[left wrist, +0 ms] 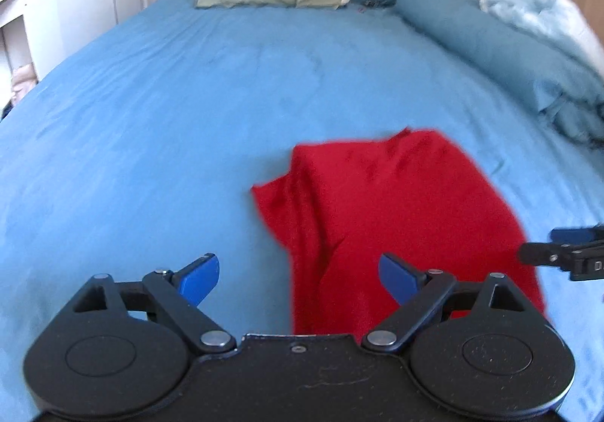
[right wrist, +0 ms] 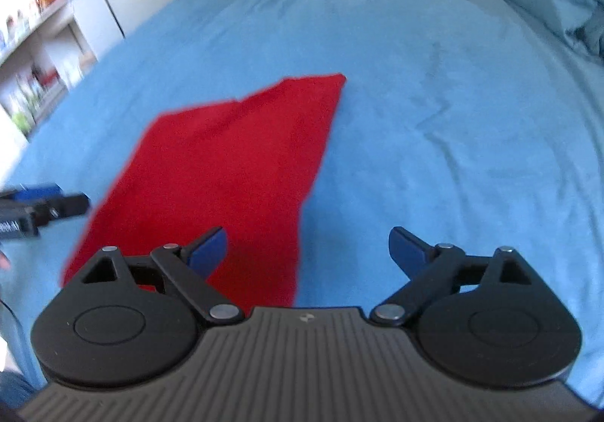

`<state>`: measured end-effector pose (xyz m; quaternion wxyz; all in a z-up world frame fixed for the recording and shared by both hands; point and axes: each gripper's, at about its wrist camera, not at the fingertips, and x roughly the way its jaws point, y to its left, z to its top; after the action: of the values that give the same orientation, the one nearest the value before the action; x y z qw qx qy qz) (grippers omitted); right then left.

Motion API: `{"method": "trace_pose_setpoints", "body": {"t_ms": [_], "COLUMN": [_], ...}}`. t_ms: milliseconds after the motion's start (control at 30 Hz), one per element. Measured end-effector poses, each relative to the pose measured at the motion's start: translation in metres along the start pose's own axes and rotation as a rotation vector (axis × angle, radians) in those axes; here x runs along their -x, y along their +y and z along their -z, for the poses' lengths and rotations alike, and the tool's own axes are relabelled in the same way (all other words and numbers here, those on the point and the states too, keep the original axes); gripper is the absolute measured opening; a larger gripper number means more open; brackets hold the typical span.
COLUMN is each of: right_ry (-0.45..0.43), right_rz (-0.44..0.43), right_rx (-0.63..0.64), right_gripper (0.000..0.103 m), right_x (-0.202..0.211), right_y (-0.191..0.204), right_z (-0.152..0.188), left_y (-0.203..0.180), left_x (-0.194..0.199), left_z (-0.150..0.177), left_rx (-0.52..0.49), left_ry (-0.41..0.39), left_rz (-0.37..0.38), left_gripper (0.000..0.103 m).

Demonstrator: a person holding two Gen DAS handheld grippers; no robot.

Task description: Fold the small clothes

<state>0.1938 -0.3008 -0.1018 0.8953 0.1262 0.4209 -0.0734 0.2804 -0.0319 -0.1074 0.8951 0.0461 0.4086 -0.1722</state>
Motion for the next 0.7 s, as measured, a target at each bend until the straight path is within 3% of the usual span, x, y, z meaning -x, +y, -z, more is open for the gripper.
{"method": "trace_pose_setpoints", "body": {"t_ms": [167,333,633,700], "right_ry": [0.022,-0.008,-0.172,-0.192], "right_rz": [0.087,0.112,0.082,0.07], "right_rx": [0.091,0.097,0.115,0.081], "right_gripper": [0.103,0.103,0.103,0.103], "right_x": [-0.015,-0.005,0.115,0.145], "right_y": [0.008,0.016,0.046,0.051], "right_z": [0.016,0.016,0.006,0.006], "left_y": [0.0,-0.008,-0.025,-0.03], "left_x": [-0.023,-0.016,0.112,0.145], "left_z": [0.026,0.025,-0.003,-0.003], "left_rx": [-0.05,-0.065,-0.048,-0.045], "left_ry": [0.078,0.064,-0.099,-0.129], "left_rz": [-0.07,-0.091,-0.121,-0.151], "left_gripper": [0.094,0.092,0.095,0.1]}}
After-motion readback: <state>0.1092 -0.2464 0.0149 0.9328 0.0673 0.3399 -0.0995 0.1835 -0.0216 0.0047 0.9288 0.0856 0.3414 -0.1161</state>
